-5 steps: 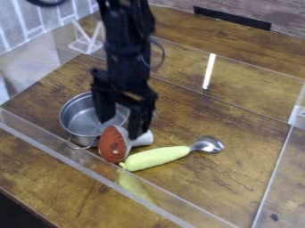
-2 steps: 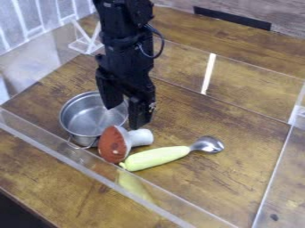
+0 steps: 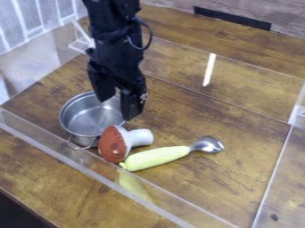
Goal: Remove the mushroom from the silver pot and put it on the table
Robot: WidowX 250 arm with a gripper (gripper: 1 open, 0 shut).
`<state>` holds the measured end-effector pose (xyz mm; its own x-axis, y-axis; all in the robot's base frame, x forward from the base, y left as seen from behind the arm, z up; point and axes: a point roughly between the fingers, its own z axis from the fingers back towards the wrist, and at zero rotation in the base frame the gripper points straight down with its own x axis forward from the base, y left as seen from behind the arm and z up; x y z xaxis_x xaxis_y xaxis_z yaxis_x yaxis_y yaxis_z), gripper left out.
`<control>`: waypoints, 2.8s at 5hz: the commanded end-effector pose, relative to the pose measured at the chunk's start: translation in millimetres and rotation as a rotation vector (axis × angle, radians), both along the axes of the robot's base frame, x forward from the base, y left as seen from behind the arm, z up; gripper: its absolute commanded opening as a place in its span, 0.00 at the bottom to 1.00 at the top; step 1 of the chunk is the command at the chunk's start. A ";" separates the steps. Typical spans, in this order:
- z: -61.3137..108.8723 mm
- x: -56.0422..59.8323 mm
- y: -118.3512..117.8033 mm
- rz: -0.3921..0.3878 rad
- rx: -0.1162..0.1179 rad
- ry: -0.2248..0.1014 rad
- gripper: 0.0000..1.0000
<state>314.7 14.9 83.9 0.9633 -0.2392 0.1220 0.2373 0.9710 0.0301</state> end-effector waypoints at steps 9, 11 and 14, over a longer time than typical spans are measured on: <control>24.6 1.9 12.4 0.094 0.004 -0.044 1.00; 7.9 -19.1 -23.4 0.042 -0.002 -0.027 1.00; -19.6 -5.7 -16.1 0.016 0.027 0.050 1.00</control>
